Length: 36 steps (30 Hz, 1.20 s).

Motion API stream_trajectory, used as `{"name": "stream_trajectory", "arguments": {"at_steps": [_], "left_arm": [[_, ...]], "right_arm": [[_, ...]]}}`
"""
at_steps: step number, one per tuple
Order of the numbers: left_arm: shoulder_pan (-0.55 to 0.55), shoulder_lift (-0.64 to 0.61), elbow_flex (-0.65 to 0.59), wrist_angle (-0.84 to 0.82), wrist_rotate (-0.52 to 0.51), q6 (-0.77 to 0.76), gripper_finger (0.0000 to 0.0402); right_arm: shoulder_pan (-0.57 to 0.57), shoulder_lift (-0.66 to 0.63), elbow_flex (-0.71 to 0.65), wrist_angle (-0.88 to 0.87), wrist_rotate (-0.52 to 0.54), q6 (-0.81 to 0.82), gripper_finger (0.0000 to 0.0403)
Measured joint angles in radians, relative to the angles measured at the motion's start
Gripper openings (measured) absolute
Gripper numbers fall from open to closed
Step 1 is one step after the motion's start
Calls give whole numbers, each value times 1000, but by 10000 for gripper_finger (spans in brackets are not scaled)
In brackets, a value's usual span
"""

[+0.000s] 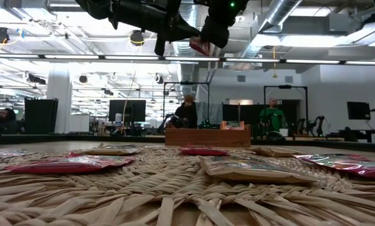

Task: Pick & Place Tea
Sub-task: Put the red tea bag into the middle section of the wooden organizer

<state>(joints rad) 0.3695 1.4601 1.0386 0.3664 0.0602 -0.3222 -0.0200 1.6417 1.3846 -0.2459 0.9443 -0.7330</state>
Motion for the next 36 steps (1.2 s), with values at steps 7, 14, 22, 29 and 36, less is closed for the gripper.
{"name": "stream_trajectory", "arguments": {"at_steps": [7,14,22,29,36], "left_arm": [[-1,0,0,-4,-12,20,0],[-1,-1,1,-67,-38,48,0],[0,0,1,-106,-39,153,0],[4,21,-10,-119,-39,267,0],[51,150,-11,32,70,253,0]], "right_arm": [[5,0,0,-5,3,33,0],[4,0,0,-3,4,26,17],[7,0,42,-7,92,27,92],[-14,-2,117,-138,109,43,164],[-88,-8,170,-533,114,320,189]]}}
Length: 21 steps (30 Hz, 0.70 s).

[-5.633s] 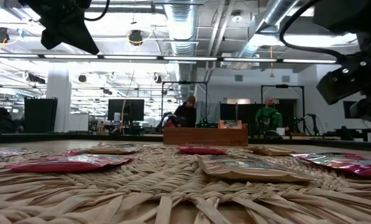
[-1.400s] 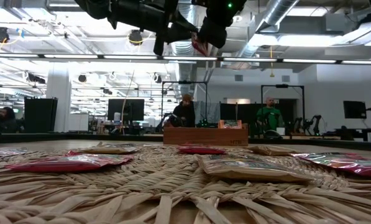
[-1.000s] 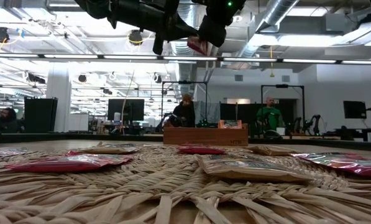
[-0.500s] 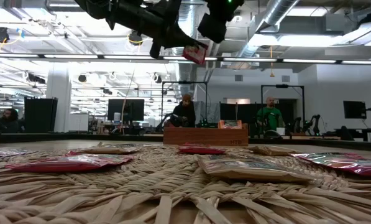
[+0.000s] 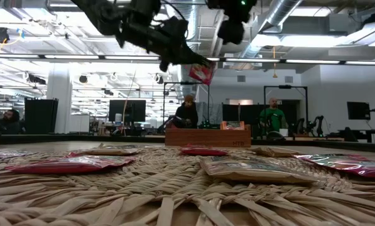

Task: Pick & Place Tea
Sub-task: Put the red tea bag into the middle section of the wooden organizer

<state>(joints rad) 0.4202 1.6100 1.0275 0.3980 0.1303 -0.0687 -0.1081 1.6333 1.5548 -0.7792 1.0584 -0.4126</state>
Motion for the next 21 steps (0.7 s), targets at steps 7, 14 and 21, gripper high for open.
{"name": "stream_trajectory", "arguments": {"at_steps": [7,14,21], "left_arm": [[68,160,0,168,82,-58,0],[105,302,0,313,82,-128,0],[104,340,1,345,-15,-28,0]], "right_arm": [[-48,0,10,-354,-16,363,180],[-49,0,10,-447,-69,500,170],[-49,0,10,-440,-72,501,165]]}}
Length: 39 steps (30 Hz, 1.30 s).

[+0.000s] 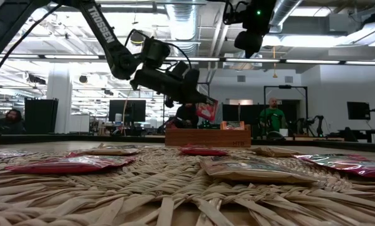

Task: Pick & Place Tea
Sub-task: Put the red tea bag into the middle section of the wooden organizer

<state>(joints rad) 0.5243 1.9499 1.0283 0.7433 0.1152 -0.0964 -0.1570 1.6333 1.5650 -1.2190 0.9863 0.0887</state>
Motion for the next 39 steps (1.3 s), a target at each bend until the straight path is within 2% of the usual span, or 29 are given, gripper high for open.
{"name": "stream_trajectory", "arguments": {"at_steps": [4,10,14,16,20,29,39], "left_arm": [[0,0,0,-1,-5,41,0],[2,0,4,-33,-15,-21,0],[3,13,60,-104,-8,-63,0],[5,17,88,-149,31,-109,0],[5,30,144,-148,63,-134,0],[38,31,148,-306,78,-153,0],[36,31,147,-293,101,-133,0]], "right_arm": [[-2,0,0,14,0,0,164],[0,0,0,57,0,0,162],[0,0,0,68,-15,0,159],[1,0,0,83,-44,0,157],[7,1,0,82,-70,-4,155],[18,1,0,76,-71,-10,154],[19,1,0,85,-72,-9,148]]}}
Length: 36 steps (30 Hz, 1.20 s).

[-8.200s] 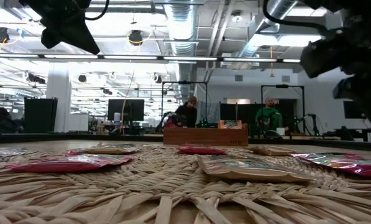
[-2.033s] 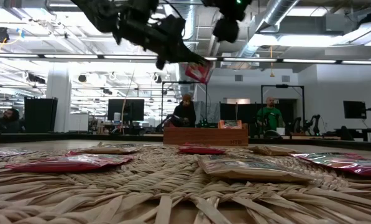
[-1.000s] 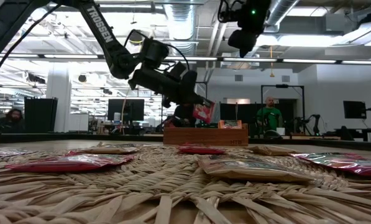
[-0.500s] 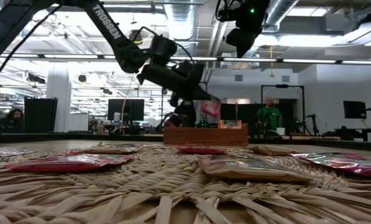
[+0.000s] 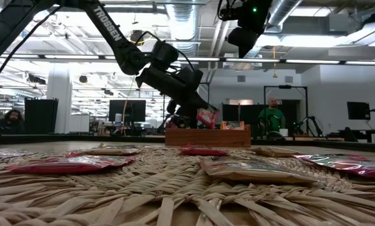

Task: Pick & Place Tea
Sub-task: Put the red tea bag into the middle section of the wooden organizer

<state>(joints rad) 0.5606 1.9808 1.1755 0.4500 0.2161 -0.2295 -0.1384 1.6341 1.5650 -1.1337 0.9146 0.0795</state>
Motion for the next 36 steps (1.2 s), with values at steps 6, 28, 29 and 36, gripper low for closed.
{"name": "stream_trajectory", "arguments": {"at_steps": [6,28,29,36], "left_arm": [[-1,0,0,-3,-7,3,0],[-6,0,0,24,-8,133,0],[-6,0,0,24,-8,139,0],[-6,0,0,24,-8,161,0]], "right_arm": [[4,0,0,18,0,0,150],[4,0,0,20,-1,0,143],[4,0,0,21,-1,0,143],[4,0,0,21,-1,0,139]]}}
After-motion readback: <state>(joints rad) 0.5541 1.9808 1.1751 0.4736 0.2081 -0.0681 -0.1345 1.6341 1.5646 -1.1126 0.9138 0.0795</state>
